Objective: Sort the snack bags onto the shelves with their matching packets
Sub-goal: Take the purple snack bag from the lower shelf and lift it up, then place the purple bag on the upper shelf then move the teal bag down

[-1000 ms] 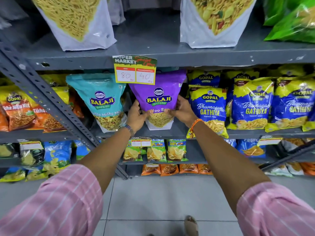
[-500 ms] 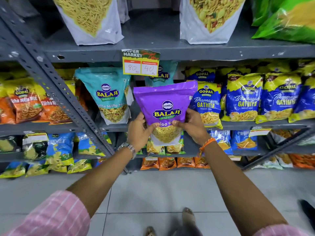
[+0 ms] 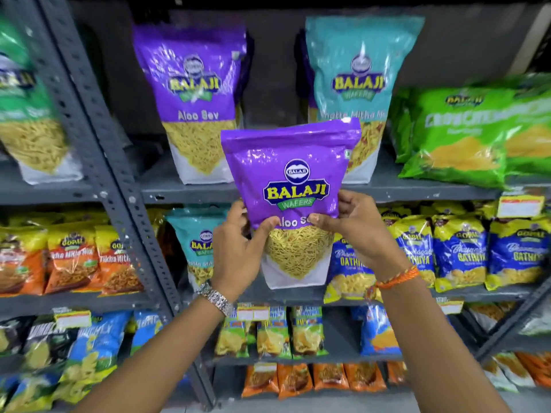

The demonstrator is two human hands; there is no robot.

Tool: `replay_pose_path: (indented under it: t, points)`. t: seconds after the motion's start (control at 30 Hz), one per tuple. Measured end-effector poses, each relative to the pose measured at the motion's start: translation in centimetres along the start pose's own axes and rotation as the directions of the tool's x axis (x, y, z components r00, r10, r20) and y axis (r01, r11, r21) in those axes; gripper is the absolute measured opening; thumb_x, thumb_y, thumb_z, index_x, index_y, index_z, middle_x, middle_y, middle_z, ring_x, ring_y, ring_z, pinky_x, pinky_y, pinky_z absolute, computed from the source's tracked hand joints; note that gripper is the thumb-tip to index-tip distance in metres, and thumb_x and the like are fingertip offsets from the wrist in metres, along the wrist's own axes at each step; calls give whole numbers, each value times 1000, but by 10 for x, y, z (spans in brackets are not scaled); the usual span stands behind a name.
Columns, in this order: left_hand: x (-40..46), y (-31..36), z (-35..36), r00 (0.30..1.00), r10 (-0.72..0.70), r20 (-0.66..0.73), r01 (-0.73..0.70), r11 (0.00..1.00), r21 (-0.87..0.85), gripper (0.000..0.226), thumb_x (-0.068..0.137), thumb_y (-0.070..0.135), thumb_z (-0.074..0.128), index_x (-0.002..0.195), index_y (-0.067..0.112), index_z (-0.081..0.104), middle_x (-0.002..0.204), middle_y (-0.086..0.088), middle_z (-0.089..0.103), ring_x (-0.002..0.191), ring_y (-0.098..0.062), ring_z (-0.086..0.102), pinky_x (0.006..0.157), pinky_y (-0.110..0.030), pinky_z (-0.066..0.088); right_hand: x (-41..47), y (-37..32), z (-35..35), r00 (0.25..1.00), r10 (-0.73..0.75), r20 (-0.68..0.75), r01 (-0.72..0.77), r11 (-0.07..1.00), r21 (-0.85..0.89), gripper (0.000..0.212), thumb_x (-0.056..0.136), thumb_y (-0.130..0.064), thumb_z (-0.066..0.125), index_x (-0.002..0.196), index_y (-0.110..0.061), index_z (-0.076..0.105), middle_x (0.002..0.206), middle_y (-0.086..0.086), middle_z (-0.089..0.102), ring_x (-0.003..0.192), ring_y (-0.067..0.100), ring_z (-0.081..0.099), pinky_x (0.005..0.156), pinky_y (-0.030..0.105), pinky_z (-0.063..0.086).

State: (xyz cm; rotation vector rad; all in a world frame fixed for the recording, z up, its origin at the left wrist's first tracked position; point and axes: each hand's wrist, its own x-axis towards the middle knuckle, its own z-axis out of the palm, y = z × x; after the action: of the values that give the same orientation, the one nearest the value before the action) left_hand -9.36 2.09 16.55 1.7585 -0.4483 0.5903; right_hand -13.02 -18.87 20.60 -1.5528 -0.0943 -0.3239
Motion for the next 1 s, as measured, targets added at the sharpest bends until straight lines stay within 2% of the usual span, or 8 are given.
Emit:
replay_pose_path:
  t: [0.17, 0.27, 0.33, 0.47, 0.6, 0.77, 0.87, 1.0]
  points:
    - [65, 32, -9, 996, 67, -56, -70, 995, -65, 42, 83, 54, 72, 106, 20, 64, 70, 11, 71, 54, 6, 53, 59, -32, 46, 40, -60, 13, 994, -110, -11, 110, 994, -6, 46, 73, 12, 77, 114, -3, 64, 93, 2, 77, 75, 7, 74, 69, 23, 61]
    - [101, 45, -10, 991, 89, -99, -90, 996, -14, 29, 86, 41, 75, 98, 16, 65, 50, 14, 56, 42, 5, 44, 52, -28, 33, 68, -80, 22, 990, -137, -43, 137, 991, -6, 42, 74, 13, 76, 107, -8, 60, 87, -1, 75, 69, 4, 73, 65, 22, 60]
    - [121, 51, -9, 989, 88, -122, -85, 996, 28, 26, 87, 39, 75, 92, 16, 63, 49, 12, 50, 42, 4, 45, 52, -27, 34, 86, -87, 28, 986, -151, -69, 150, 989, -8, 37, 75, 10, 76, 100, -11, 58, 87, 2, 72, 67, 3, 72, 69, 23, 60]
    - [153, 55, -1, 991, 56, -125, -57, 998, -3, 26, 88, 35, 74, 96, 12, 66, 54, 14, 50, 43, 8, 46, 55, -31, 34, 112, -93, 34, 972, -180, -154, 183, 983, 5, 31, 77, 6, 77, 91, -16, 59, 86, 2, 69, 77, 13, 66, 78, 28, 57]
    - [173, 57, 5, 995, 35, -94, -33, 999, 24, 28, 91, 36, 72, 95, 12, 59, 63, 14, 52, 49, 1, 44, 55, -28, 34, 135, -95, 32, 956, -198, -218, 198, 980, -23, 34, 77, 2, 79, 103, -10, 60, 93, 6, 69, 89, 22, 67, 89, 39, 57]
    - [184, 45, 15, 996, 15, -83, -6, 993, 116, 32, 91, 36, 72, 102, 8, 61, 67, -9, 61, 50, -14, 41, 57, -34, 36, 149, -76, 34, 937, -200, -286, 170, 977, -129, 51, 76, -10, 83, 120, -3, 58, 114, 19, 70, 107, 35, 68, 93, 47, 59]
    - [185, 39, 17, 997, 1, -71, 7, 994, 113, 34, 91, 30, 72, 114, 7, 64, 87, -12, 76, 62, -18, 56, 63, -34, 47, 151, -69, 37, 928, -214, -306, 149, 964, -221, 50, 77, -13, 82, 120, -5, 57, 113, 14, 70, 103, 30, 68, 93, 45, 58]
    - [186, 38, 20, 994, -17, -108, 22, 999, 45, 35, 90, 15, 74, 122, 5, 65, 108, -11, 80, 85, -19, 74, 71, -19, 55, 148, -68, 39, 899, -304, -315, 155, 895, -419, 46, 76, -24, 84, 114, -8, 63, 110, 12, 75, 100, 28, 71, 93, 48, 57]
